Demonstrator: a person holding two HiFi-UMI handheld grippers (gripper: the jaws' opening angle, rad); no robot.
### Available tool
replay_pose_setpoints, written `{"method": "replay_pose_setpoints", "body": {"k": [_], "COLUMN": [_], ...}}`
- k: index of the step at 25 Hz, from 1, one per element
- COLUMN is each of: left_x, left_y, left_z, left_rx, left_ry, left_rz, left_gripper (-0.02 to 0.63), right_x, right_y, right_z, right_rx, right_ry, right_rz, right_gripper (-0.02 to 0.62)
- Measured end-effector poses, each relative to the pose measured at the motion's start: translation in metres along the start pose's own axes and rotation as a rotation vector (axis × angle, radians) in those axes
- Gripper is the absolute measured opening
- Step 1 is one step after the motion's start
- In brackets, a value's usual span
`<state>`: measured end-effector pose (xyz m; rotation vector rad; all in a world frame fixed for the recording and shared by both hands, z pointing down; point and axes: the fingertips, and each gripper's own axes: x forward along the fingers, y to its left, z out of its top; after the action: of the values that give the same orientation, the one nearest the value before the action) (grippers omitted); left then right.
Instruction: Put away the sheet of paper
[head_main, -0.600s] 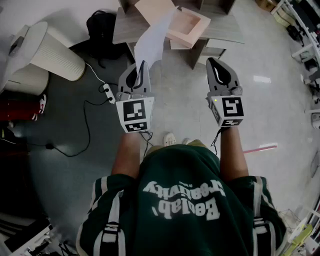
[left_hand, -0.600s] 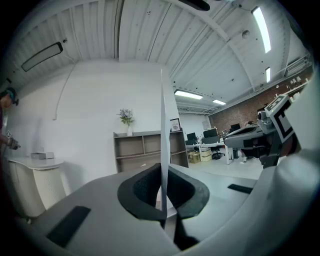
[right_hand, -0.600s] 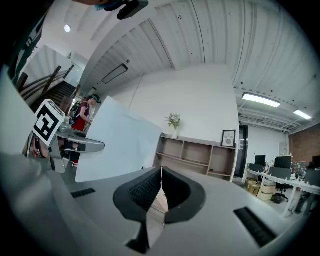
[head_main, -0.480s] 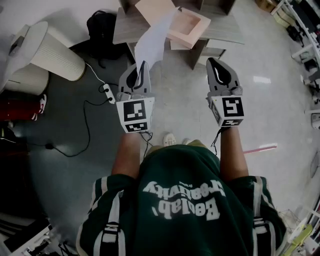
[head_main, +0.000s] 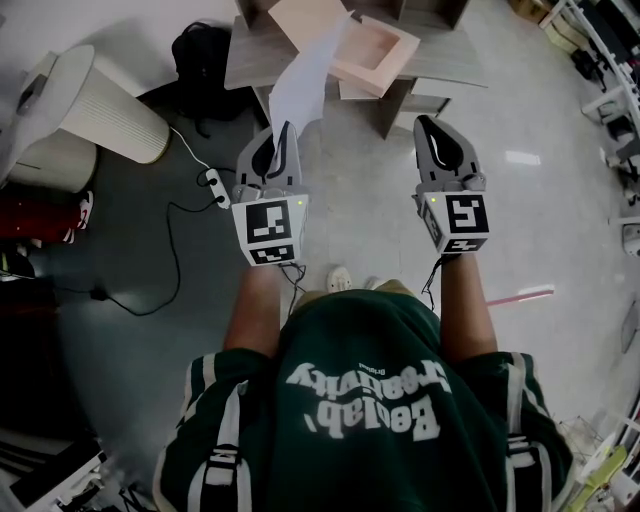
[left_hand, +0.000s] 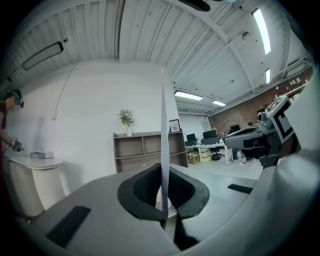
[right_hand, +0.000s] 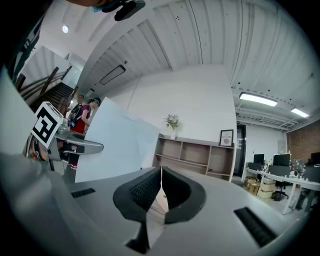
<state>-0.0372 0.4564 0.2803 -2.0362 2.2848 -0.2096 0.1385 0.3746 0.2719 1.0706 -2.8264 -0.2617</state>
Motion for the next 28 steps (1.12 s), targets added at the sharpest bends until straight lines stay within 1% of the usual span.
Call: {"method": "replay_pose_setpoints", "body": {"k": [10, 16, 22, 28], "left_x": [0.001, 0.012, 0.046, 0.106], "left_y": [-0.001, -0.001, 0.009, 0.018], "left_z": [-0.005, -0.007, -0.009, -0.005], "left_rx": [-0.001, -0.008, 0.005, 0.012], "left_ry": [0.011, 0.022, 0.035, 0.038], "left_rz": [-0.014, -0.012, 0.01, 0.016], "left_gripper": [0.018, 0.018, 0.017, 0.018], "right_x": [-0.005, 0.008, 0.046, 0.104], "right_y": [0.0, -0.009, -0.029, -0.063], "right_z": [-0.002, -0.005, -0.01, -0.016], "right_rx": [0.0, 0.002, 0.006, 0.012], "right_ry": [-0.016, -0.016, -0.018, -0.011], "right_rz": [-0.007, -0.003, 0.007, 0.021], "right_gripper": [0.035, 0.035, 0.035, 0.035]}}
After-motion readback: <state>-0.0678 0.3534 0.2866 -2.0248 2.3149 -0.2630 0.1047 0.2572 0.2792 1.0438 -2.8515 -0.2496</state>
